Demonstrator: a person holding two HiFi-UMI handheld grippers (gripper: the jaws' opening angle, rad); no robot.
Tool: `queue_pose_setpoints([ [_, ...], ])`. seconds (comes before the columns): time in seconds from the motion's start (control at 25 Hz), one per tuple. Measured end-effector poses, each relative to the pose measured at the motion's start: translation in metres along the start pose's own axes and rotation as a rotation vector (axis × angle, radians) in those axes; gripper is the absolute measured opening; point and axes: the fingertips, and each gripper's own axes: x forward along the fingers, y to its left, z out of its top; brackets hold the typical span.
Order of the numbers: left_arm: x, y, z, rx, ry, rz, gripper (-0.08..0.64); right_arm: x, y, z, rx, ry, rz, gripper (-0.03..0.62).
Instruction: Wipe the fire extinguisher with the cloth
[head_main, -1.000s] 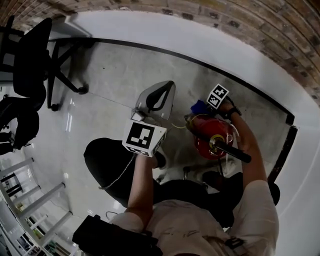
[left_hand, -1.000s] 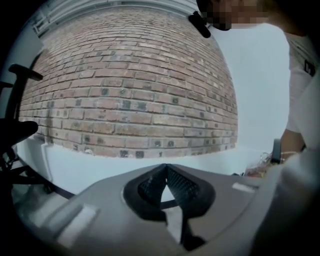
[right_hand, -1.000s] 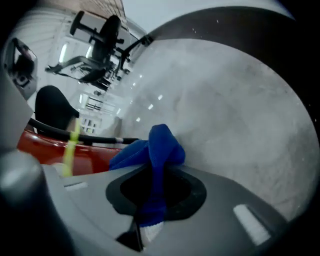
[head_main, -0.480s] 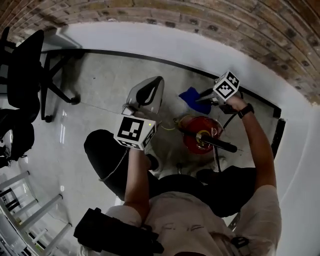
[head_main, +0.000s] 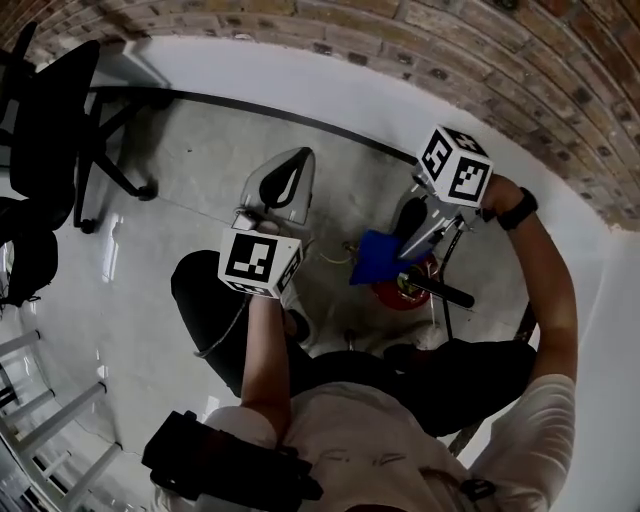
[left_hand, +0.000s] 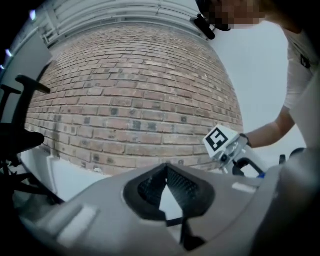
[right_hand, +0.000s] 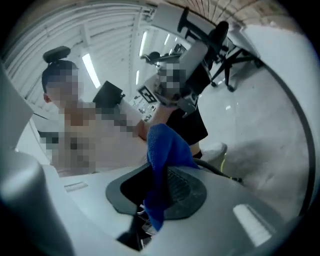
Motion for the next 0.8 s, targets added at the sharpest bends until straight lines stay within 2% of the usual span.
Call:
queue_pose_setpoints([
  [0.08, 0.001, 0.002, -0.003, -0.007, 0.005, 0.009, 0.000, 0.008, -0.023, -0.003, 0.028, 0.042, 0.041, 0.061],
  [0.2, 0.000, 0.006, -0.012, -0.011, 0.016, 0.018, 0.000, 0.011, -0.074, -0.010, 0.089, 0.035, 0.047, 0.060],
  [0.32, -0.005, 0.012, -0.022, -0.021, 0.048, 0.042, 0.000, 0.029, -0.135, -0.045, 0.204, 0.107, 0.036, 0.060],
  [0.44, -0.006, 0.022, -0.028, -0.034, 0.072, 0.072, 0.000, 0.046, -0.190, -0.081, 0.305, 0.116, 0.027, 0.060],
  [0.68, -0.011, 0.024, -0.057, -0.031, 0.122, 0.088, 0.000, 0.094, -0.317, -0.141, 0.315, 0.125, -0.195, 0.060],
  [0.8, -0.014, 0.019, -0.072, -0.029, 0.149, 0.090, 0.000, 0.102, -0.369, -0.180, 0.284, 0.206, -0.402, 0.060],
])
